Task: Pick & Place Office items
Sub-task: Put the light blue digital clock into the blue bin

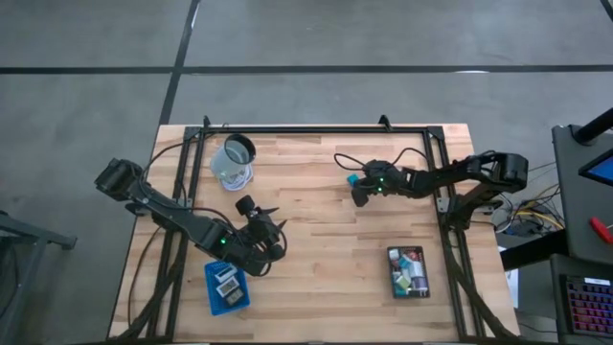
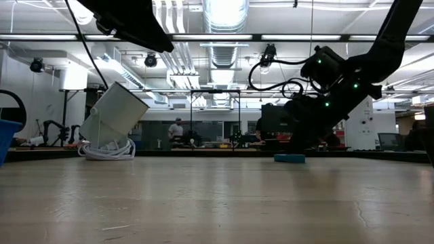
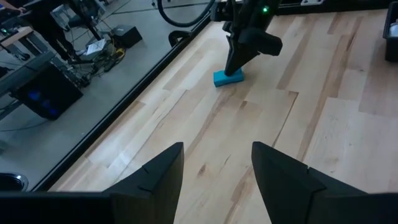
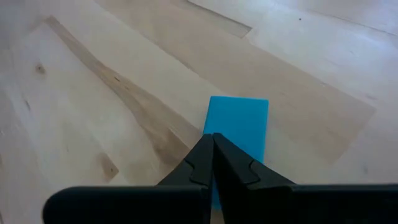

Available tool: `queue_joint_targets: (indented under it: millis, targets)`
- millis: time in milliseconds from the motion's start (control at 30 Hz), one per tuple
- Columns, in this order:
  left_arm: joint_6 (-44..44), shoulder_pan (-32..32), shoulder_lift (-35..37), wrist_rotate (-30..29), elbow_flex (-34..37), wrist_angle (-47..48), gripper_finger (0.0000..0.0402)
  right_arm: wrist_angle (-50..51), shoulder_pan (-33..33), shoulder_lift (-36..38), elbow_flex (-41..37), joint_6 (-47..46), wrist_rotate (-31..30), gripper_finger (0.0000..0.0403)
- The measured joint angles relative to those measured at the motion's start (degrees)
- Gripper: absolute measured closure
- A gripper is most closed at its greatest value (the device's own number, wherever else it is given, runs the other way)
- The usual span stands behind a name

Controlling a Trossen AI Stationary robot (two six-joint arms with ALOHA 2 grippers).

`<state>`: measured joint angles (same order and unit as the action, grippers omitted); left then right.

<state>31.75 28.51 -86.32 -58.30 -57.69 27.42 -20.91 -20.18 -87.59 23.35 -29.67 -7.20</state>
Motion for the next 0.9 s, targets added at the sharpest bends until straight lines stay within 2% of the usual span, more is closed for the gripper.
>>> queue_joint_targets:
  millis: [167,300,433,567,733,900]
  targets:
    - [0.0,0.0,0.0,0.0,0.0,0.0,0.0209,-0.1,0.0,0.0,0.0,-1.5,0.5,0.0394]
    - [0.0,0.0,0.0,0.0,0.0,0.0,0.0209,-0.4,0.5,0.0,0.0,-3.4,4.7,0.0394]
    - [0.0,0.0,0.0,0.0,0.0,0.0,0.0209,-2.6,3.1,-0.5,-0.2,-3.4,7.8,0.0394]
    - [0.0,0.0,0.0,0.0,0.0,0.0,0.0209,-6.2,7.3,-2.1,-0.2,-3.6,7.9,0.0394]
    - [0.0,0.0,0.0,0.0,0.0,0.0,0.0209,-11.5,12.8,-6.8,0.6,-7.6,7.3,0.0394]
    - [0.0,0.0,0.0,0.0,0.0,0.0,0.0209,-16.1,17.6,-15.1,5.6,-8.9,7.2,0.0394]
